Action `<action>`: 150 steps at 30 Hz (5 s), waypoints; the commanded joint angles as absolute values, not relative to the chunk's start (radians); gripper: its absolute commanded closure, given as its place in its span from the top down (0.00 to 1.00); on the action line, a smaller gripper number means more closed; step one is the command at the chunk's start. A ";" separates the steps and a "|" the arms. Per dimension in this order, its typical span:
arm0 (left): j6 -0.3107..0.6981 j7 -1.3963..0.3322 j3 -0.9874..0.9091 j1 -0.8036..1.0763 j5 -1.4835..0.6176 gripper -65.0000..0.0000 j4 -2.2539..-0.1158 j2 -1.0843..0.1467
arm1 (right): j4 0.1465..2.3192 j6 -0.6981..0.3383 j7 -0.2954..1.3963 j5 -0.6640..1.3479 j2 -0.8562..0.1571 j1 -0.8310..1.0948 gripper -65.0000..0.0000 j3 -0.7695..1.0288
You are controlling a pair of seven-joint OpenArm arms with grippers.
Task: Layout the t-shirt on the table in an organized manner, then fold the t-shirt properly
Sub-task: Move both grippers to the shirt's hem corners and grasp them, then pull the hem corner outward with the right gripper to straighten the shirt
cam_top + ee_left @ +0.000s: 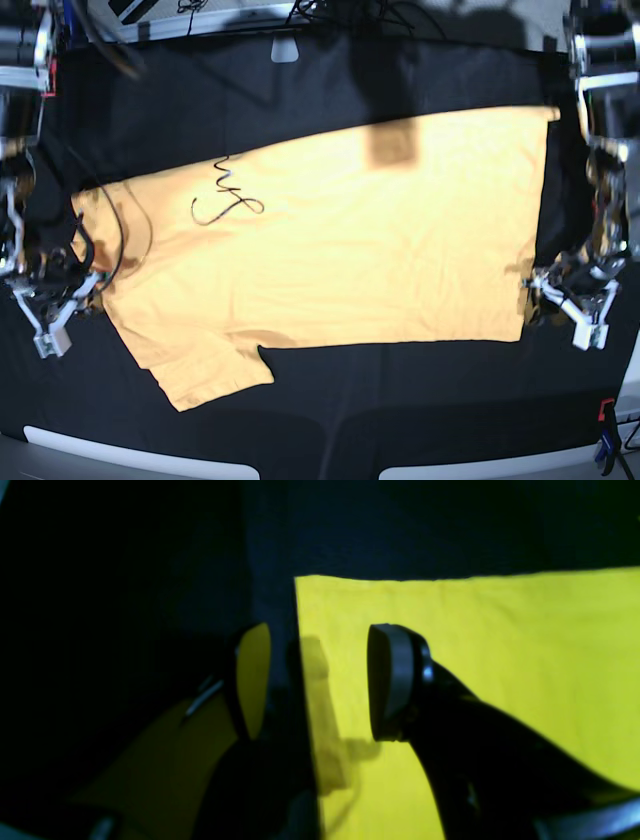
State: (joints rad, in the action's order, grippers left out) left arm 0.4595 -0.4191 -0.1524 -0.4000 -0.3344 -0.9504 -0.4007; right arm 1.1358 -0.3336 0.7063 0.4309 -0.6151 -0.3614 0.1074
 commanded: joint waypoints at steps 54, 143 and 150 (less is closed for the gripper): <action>0.525 -0.260 -0.157 -0.717 -0.236 0.45 -0.412 -0.374 | 0.701 -0.620 0.873 0.422 -0.640 -0.759 0.44 -0.453; 0.525 -0.269 -0.157 -0.715 -0.236 0.45 -0.413 -0.375 | 1.646 -0.652 0.805 0.517 -0.988 0.522 0.44 0.393; 0.506 -0.316 -0.156 -0.715 -0.236 0.45 -0.413 -0.374 | 1.521 -0.599 0.805 0.563 -0.911 0.284 0.44 0.392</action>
